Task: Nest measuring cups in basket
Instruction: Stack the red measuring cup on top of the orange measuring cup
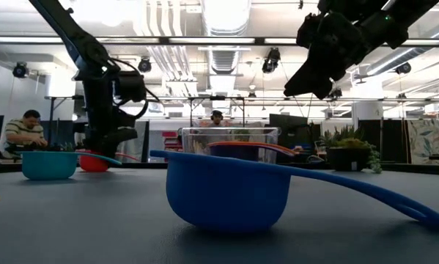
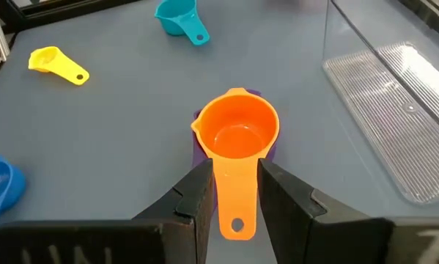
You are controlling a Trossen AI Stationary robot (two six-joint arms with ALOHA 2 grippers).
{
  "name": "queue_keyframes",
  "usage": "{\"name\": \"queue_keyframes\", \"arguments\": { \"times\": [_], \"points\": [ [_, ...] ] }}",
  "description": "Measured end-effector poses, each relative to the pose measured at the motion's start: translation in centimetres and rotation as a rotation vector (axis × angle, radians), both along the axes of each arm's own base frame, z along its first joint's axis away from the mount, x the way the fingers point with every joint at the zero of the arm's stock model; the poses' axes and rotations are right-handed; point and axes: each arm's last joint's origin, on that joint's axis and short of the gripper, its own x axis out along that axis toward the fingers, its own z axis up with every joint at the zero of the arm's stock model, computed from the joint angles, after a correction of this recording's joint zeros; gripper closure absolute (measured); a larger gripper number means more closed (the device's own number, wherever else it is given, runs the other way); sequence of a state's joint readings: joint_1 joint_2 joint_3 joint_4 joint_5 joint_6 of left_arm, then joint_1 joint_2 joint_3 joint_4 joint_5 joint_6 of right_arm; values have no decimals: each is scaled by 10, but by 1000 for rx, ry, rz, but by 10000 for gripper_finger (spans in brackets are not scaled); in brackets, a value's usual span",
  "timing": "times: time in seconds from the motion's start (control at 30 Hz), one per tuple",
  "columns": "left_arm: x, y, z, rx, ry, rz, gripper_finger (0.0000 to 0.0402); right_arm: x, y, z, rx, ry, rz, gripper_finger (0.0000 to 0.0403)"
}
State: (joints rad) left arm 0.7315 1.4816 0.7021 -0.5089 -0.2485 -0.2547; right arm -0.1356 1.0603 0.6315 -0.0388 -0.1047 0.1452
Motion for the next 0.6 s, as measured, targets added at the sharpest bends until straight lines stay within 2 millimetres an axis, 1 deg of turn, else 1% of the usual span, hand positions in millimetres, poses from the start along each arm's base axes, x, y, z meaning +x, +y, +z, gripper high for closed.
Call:
{"name": "queue_keyframes", "arguments": {
  "times": [0.03,0.07,0.17,0.27,0.4,0.5,0.6],
  "points": [
    [-1,0,1,-2,6,-9,376,0,0,0,0,0,0,307],
    [-1,-1,3,-2,7,-11,388,0,0,0,1,-1,-1,307],
    [-1,-4,13,31,-16,-48,393,1,0,1,1,-12,-2,307],
    [1,-14,28,79,-53,-110,399,1,0,2,7,-22,-7,307],
    [4,-38,55,152,-143,-220,400,3,-3,6,45,-68,-42,305],
    [8,-62,74,202,-233,-323,400,5,-6,10,36,-115,-49,297],
    [12,-89,88,226,-323,-428,401,6,-9,14,29,-160,-53,280]
  ]
}}
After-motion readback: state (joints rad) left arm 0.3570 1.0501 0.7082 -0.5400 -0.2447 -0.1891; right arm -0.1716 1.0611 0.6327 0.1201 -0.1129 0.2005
